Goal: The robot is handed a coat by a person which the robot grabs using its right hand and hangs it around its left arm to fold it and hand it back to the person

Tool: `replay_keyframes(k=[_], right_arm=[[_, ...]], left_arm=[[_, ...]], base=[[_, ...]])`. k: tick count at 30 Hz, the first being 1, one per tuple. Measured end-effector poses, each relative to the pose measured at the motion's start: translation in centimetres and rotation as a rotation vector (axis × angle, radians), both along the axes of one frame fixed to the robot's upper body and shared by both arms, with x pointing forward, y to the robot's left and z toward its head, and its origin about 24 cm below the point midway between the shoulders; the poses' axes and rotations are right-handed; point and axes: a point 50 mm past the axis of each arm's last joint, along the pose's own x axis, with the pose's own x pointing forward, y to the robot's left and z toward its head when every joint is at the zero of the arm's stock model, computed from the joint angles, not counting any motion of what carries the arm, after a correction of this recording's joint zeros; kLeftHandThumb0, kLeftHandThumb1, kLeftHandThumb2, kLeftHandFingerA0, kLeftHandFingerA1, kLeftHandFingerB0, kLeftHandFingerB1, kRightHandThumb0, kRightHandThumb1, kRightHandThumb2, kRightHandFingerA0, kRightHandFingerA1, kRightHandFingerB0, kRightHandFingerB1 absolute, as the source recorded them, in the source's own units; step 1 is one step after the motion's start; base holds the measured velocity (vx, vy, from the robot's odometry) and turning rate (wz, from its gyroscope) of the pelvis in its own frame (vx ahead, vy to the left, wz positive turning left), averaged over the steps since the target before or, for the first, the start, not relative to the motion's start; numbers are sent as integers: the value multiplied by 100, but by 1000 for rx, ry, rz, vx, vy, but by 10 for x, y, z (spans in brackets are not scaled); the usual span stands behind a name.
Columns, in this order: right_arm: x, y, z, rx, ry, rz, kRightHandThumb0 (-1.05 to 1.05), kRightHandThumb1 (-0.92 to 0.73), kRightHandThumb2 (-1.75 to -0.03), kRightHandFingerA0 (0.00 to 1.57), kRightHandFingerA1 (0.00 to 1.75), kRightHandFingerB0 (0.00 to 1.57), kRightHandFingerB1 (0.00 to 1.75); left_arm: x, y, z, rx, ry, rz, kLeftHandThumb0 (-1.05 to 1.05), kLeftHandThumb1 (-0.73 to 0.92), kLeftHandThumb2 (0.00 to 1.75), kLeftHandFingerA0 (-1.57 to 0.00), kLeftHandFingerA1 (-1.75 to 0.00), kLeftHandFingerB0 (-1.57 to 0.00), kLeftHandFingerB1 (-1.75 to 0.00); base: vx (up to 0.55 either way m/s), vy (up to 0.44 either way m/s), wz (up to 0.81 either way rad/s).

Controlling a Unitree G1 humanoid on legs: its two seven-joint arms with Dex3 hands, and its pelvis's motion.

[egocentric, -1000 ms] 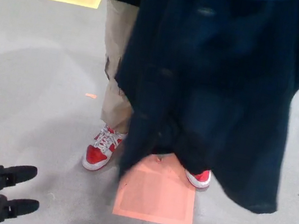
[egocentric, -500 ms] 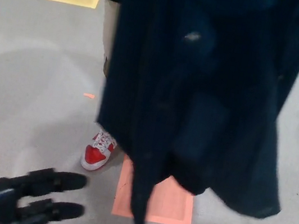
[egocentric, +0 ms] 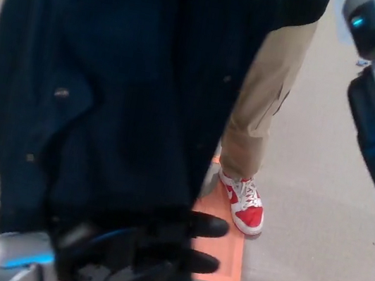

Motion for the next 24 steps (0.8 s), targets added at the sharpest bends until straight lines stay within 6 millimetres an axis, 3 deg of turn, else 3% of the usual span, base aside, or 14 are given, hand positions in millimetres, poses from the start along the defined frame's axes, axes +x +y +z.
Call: replay_keyframes(k=[1, 4, 6, 7, 8, 9, 14, 15, 16, 17, 19, 21, 22, 24], right_arm=[[0, 2, -1, -4, 2, 4, -33, -74, -64, 92, 137, 81, 98], [-3, 11, -5, -22, 8, 28, -35, -70, -61, 96, 106, 86, 57], [-6, 16, -7, -32, 13, 46, -39, -76, -63, 97, 105, 86, 58], [-7, 19, -8, -35, 15, 56, -40, -81, -65, 98, 90, 83, 56], [-9, 23, -8, -38, 19, 76, -41, -84, -65, 99, 88, 85, 55], [-12, 27, -9, -44, 19, 95, -34, -67, -108, 92, 98, 73, 72], [-21, 38, -9, -72, 10, 151, -37, -79, -64, 88, 113, 62, 47], [-21, 38, -9, -74, 9, 154, -37, -82, -64, 88, 84, 71, 50], [-24, 41, -9, -80, 9, 174, -37, -84, -65, 86, 90, 77, 56], [-26, 42, -9, -84, 9, 187, -40, -82, -69, 92, 139, 90, 73], [-30, 45, -8, -88, 11, 220, -39, -82, -69, 86, 147, 83, 84], [-34, 49, -8, -92, 17, 253, -38, -81, -69, 81, 154, 77, 90], [-35, 49, -8, -95, 23, 263, -36, -83, -66, 80, 137, 76, 85], [-36, 50, -9, -99, 28, 270, -36, -83, -66, 80, 137, 76, 85]], left_arm=[[2, -3, 0, 0, 5, -5, -37, 53, 109, 0, -49, 0, -48], [9, -16, 2, -8, 23, -14, -37, 53, 109, 0, -48, 0, -48], [17, -24, 4, -13, 29, -3, -70, 85, 65, -20, -34, -17, -31], [21, -27, 5, -15, 30, 2, -67, 86, 66, -17, -34, -17, -31], [25, -31, 7, -19, 32, 12, -35, 56, 110, 0, -49, 0, -47], [31, -35, 10, -20, 32, 26, -67, 81, 64, -21, -34, -19, -31], [55, -50, 23, -22, 8, 108, -70, 82, 65, -21, -31, -18, -29], [57, -50, 24, -19, 7, 114, -35, 54, 109, -1, -48, -1, -47], [68, -53, 27, -5, 7, 146, -65, 88, 67, -18, -30, -18, -29], [74, -55, 29, 3, 5, 165, -75, 75, 102, -2, -37, -3, -38], [87, -57, 35, 18, -8, 204, -60, 89, 67, -18, -31, -18, -29], [99, -58, 44, 40, -32, 248, -54, 70, 104, -38, -56, -26, -49], [104, -59, 48, 52, -48, 268, -51, 85, 66, -49, -48, -49, -36], [109, -60, 52, 81, -72, 292, -51, 85, 66, -49, -48, -49, -36]], base=[[0, 0, 0], [0, 0, 0], [0, 0, 0], [0, 0, 0], [0, 0, 0], [0, 0, 0], [0, 0, 0], [0, 0, 0], [0, 0, 0], [0, 0, 0], [0, 0, 0], [0, 0, 0], [0, 0, 0], [0, 0, 0]])
